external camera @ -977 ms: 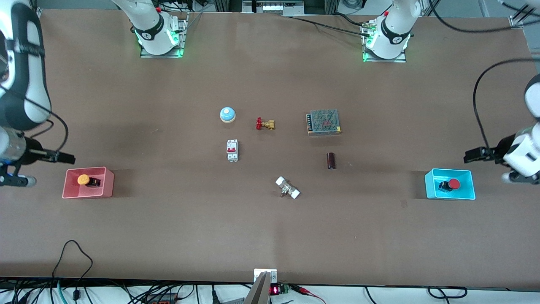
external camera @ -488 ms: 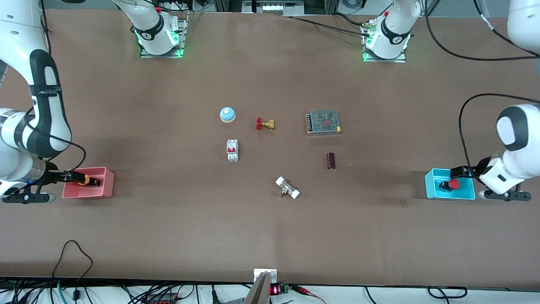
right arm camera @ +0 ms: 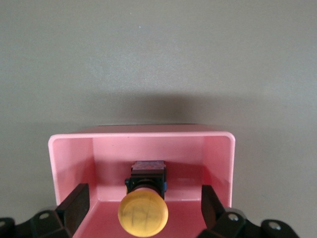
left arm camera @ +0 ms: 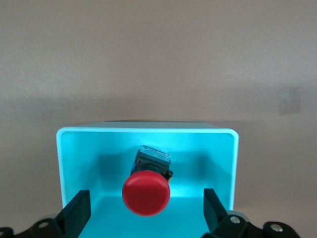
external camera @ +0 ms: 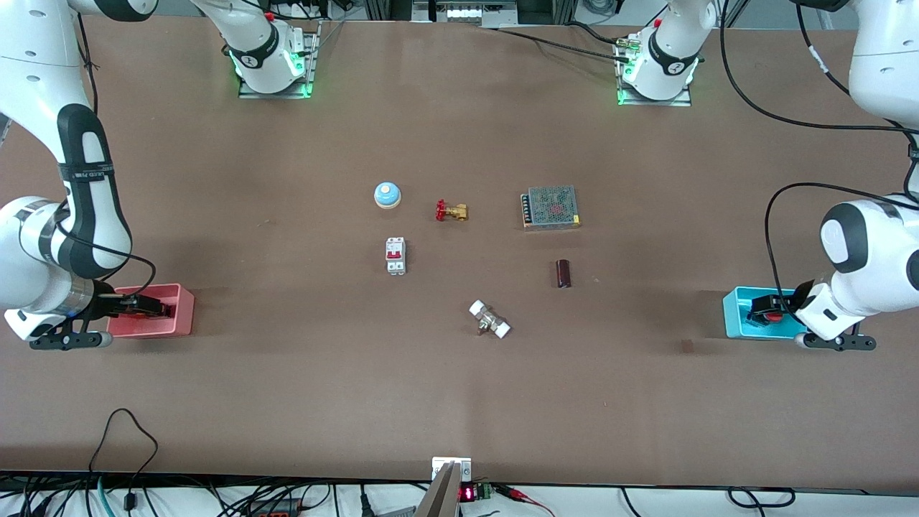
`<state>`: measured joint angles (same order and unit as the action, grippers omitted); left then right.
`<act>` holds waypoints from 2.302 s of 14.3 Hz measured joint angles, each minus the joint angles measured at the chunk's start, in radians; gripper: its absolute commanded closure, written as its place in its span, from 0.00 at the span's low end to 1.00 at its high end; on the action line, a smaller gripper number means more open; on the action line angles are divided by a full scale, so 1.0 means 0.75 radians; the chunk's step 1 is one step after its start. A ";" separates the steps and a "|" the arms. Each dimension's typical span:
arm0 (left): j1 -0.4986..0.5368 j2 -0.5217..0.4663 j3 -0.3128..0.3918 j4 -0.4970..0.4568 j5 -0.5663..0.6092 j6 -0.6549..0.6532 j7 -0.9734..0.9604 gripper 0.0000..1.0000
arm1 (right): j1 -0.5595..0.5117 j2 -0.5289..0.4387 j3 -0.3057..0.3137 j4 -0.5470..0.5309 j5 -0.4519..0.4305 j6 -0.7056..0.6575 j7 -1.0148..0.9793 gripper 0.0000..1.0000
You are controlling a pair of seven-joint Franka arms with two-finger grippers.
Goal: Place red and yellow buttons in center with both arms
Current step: 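Lower the right gripper onto the yellow button while the left gripper lowers onto the red, then grasp and lift the yellow button while the left gripper lifts the red button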
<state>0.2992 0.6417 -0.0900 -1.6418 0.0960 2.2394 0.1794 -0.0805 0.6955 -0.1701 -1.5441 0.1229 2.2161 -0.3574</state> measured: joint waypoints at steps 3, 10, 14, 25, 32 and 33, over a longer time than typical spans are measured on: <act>0.002 0.015 0.000 0.001 0.000 0.008 0.000 0.25 | 0.000 0.014 0.003 0.000 0.000 0.000 -0.012 0.00; 0.002 0.015 0.000 0.002 0.000 0.008 -0.008 0.77 | 0.000 0.037 0.003 0.000 0.000 -0.002 -0.018 0.01; 0.001 0.012 -0.001 0.009 0.000 0.008 -0.010 0.87 | 0.000 0.041 0.003 0.000 -0.001 -0.003 -0.018 0.18; -0.085 -0.238 -0.031 0.041 0.000 -0.296 -0.089 0.90 | 0.000 0.043 0.003 0.003 -0.001 -0.025 -0.021 0.67; -0.291 -0.186 -0.091 0.002 -0.008 -0.310 -0.439 0.89 | 0.002 -0.054 0.003 0.158 -0.042 -0.278 -0.047 0.67; -0.311 -0.172 -0.092 0.001 -0.011 -0.297 -0.473 0.89 | 0.006 -0.091 0.007 0.186 -0.045 -0.350 -0.047 0.67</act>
<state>0.0660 0.5126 -0.1591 -1.6413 0.0878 2.0170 -0.1755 -0.0759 0.6270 -0.1650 -1.4048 0.0891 1.9536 -0.3928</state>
